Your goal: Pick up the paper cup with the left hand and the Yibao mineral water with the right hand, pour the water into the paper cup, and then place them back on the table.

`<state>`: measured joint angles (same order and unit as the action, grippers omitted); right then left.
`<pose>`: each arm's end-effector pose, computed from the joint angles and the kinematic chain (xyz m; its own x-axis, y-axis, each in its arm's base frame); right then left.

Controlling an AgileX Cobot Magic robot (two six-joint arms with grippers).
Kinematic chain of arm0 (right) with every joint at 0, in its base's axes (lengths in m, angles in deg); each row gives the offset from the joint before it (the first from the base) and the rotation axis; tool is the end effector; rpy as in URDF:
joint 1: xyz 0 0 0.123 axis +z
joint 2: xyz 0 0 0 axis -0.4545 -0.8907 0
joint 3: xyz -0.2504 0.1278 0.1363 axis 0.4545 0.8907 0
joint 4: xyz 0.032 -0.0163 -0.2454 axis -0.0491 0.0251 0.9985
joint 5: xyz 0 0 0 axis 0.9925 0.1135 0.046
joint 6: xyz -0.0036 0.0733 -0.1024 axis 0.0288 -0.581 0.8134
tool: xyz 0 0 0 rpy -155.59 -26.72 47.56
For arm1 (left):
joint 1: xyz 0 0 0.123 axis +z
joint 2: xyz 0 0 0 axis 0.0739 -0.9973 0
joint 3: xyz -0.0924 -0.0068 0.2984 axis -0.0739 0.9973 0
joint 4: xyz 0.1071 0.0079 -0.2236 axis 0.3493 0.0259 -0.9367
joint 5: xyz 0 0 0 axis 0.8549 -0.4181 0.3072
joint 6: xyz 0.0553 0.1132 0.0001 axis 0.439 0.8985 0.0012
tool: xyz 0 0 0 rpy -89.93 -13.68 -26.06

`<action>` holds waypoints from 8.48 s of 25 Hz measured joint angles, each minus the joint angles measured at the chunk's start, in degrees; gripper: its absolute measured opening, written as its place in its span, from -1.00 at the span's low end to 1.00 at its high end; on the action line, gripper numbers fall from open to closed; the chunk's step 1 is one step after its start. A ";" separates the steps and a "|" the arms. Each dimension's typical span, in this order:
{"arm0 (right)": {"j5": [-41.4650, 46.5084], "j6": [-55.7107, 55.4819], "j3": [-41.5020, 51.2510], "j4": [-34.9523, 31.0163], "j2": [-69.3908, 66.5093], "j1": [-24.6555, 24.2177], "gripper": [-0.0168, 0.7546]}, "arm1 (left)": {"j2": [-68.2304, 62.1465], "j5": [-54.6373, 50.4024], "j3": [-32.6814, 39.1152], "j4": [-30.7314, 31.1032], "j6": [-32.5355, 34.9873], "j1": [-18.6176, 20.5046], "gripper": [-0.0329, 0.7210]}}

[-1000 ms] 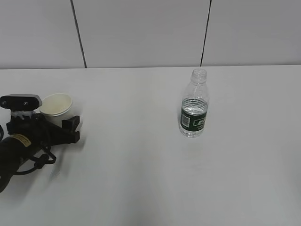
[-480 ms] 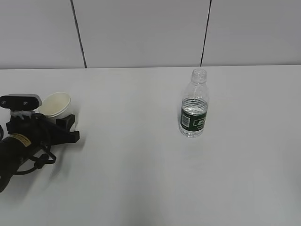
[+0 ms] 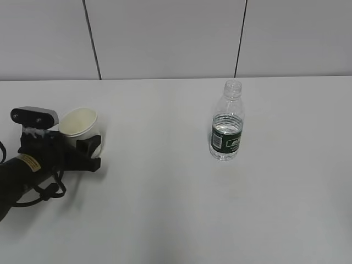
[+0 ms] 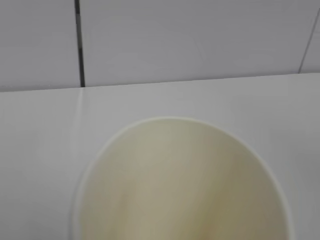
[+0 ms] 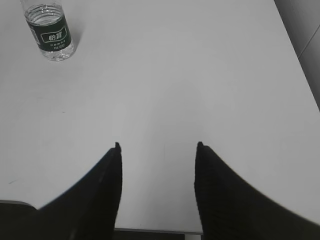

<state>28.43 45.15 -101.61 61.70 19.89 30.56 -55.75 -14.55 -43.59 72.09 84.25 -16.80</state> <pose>-0.0119 -0.0111 0.2498 -0.5126 -0.0904 -0.8539 -0.0206 0.9954 -0.0931 0.3578 -0.1016 0.0906 -0.2606 0.1110 -0.9590 0.3875 0.9219 0.0014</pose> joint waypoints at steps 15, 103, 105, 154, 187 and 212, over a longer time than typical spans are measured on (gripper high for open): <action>0.00 0.00 0.00 0.00 0.00 0.00 0.04 | 17.11 -11.69 0.00 4.01 -0.22 0.00 0.25; -31.95 20.53 -5.68 -18.15 -35.34 0.71 0.04 | 40.99 -40.14 -3.97 65.54 -59.28 0.00 0.16; -34.19 24.80 -5.68 -21.09 -38.56 2.64 0.04 | 40.99 -40.25 -3.97 65.54 -59.28 0.00 0.16; -38.86 123.97 -16.52 -107.95 -96.32 6.27 0.58 | 40.99 -41.99 -3.97 65.54 -59.28 0.00 0.14; -35.26 92.76 -16.81 -76.18 -80.55 3.20 0.58 | 40.99 -42.20 -3.97 65.54 -59.28 0.00 0.11; -27.74 105.56 -21.56 -87.38 -90.28 -1.29 0.58 | 40.99 -42.27 -3.97 65.49 -59.28 0.00 0.11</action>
<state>0.69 150.71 -123.17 -25.68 -70.39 29.27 -14.76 -56.82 -47.56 137.58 24.97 -16.80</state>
